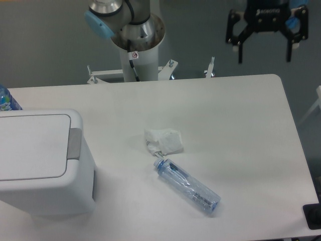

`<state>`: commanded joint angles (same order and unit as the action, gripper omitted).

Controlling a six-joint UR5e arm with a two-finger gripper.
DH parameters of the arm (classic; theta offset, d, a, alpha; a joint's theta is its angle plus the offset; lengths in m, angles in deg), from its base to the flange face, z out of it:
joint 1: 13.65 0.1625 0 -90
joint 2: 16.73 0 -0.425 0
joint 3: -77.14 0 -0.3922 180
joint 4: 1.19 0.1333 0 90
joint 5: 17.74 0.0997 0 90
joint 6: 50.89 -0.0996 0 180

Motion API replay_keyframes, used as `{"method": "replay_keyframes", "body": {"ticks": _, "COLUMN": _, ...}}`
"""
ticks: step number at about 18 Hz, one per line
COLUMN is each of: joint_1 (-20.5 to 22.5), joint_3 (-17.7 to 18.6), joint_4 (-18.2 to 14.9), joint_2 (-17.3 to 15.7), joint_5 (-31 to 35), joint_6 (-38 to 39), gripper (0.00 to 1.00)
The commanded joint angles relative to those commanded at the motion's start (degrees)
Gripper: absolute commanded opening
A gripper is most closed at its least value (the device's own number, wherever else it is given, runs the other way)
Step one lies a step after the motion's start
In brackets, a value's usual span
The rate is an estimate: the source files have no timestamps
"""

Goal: Open the trash can
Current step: 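Move the open gripper down toward the white trash can lid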

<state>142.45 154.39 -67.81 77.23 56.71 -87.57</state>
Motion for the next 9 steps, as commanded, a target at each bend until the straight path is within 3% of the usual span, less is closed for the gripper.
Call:
{"method": "replay_keyframes", "body": {"ticks": 4, "joint_1": -2.37, "joint_3": 0.09, "joint_4": 0.27, "joint_2": 0.97, "joint_5": -0.62, "joint_6": 3.10, "gripper": 1.00}}
{"method": "replay_keyframes", "body": {"ticks": 9, "joint_1": -8.26, "joint_3": 1.84, "joint_4": 0.27, "joint_2": 1.23, "joint_5": -0.62, "joint_6": 8.18, "gripper": 1.00}}
